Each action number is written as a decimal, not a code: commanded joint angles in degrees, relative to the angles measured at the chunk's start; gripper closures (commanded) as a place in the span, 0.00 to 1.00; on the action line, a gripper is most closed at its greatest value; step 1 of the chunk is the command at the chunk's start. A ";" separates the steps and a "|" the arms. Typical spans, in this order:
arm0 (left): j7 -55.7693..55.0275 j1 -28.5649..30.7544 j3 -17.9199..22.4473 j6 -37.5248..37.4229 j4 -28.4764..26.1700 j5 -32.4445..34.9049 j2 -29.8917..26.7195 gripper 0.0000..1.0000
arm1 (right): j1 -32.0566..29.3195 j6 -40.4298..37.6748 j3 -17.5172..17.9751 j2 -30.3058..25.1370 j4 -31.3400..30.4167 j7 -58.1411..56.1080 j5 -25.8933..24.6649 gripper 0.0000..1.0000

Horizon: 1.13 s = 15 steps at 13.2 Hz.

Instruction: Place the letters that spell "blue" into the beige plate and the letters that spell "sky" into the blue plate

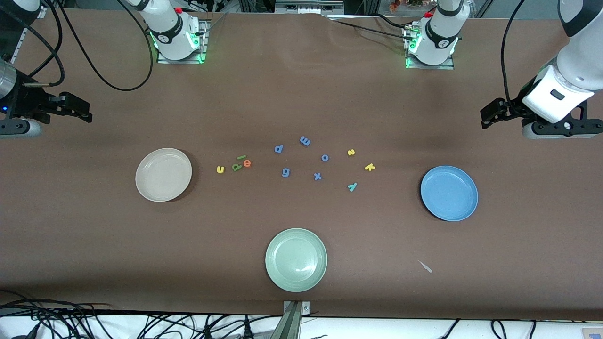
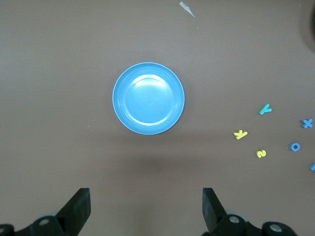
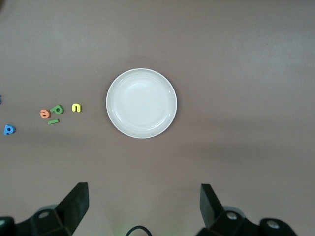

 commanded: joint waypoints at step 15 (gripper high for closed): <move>3.98 -0.20 0.23 -1.66 2.94 -1.81 1.87 0.00 | -0.36 -0.96 -0.12 0.51 0.92 -0.05 -0.30 0.00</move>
